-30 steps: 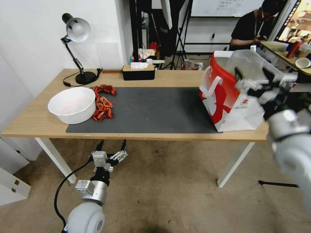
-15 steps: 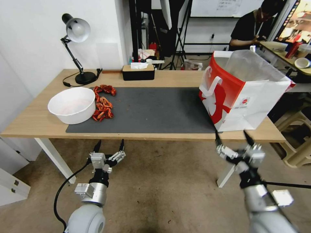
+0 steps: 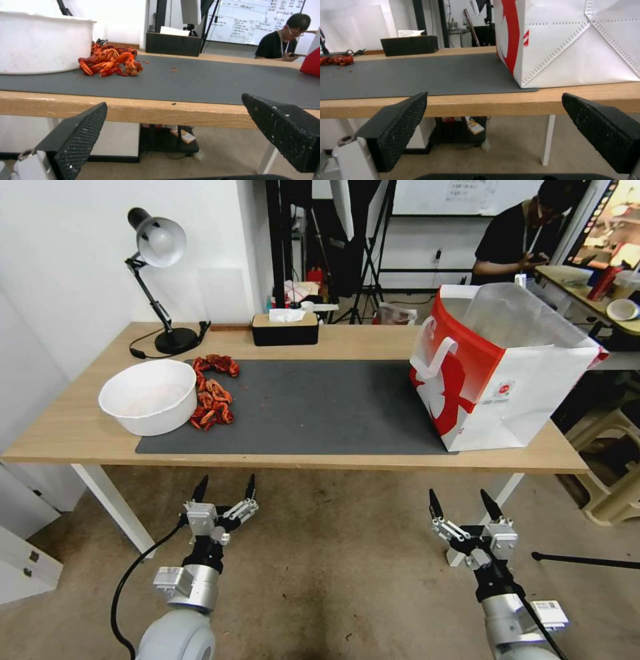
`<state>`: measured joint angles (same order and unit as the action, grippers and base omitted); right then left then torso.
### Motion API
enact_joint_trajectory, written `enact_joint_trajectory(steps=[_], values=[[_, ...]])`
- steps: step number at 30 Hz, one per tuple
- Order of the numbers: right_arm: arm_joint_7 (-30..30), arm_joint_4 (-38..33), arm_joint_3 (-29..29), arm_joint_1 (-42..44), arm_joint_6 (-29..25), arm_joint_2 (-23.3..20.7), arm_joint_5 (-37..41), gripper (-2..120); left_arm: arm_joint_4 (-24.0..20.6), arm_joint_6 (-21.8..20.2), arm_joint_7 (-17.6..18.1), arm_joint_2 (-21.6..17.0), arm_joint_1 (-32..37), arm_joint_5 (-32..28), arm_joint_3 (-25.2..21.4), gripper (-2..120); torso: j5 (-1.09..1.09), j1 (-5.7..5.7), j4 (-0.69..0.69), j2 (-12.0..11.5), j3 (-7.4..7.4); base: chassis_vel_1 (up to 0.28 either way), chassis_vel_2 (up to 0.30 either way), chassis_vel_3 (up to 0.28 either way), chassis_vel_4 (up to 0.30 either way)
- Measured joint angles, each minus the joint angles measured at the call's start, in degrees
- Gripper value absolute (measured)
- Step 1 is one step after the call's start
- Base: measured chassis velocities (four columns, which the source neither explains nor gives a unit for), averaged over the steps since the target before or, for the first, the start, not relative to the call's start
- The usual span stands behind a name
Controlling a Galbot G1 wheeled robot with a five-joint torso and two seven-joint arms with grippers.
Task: Close the takeout container lid, then place the container into the takeout bag.
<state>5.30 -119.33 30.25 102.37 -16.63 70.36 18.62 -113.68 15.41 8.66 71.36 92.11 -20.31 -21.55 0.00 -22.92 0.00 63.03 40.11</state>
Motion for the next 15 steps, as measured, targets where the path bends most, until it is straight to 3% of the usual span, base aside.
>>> enact_joint_trajectory(steps=[15], values=[[0.0, -0.1, 0.0, -0.2, 0.2, -0.1, 0.2, 100, 0.0, 0.0, 0.1, 0.0, 0.0, -0.1, 0.0, 100, 0.00, 0.00, 0.00, 0.0, 0.00, 0.000, 0.000, 0.000, 0.000]])
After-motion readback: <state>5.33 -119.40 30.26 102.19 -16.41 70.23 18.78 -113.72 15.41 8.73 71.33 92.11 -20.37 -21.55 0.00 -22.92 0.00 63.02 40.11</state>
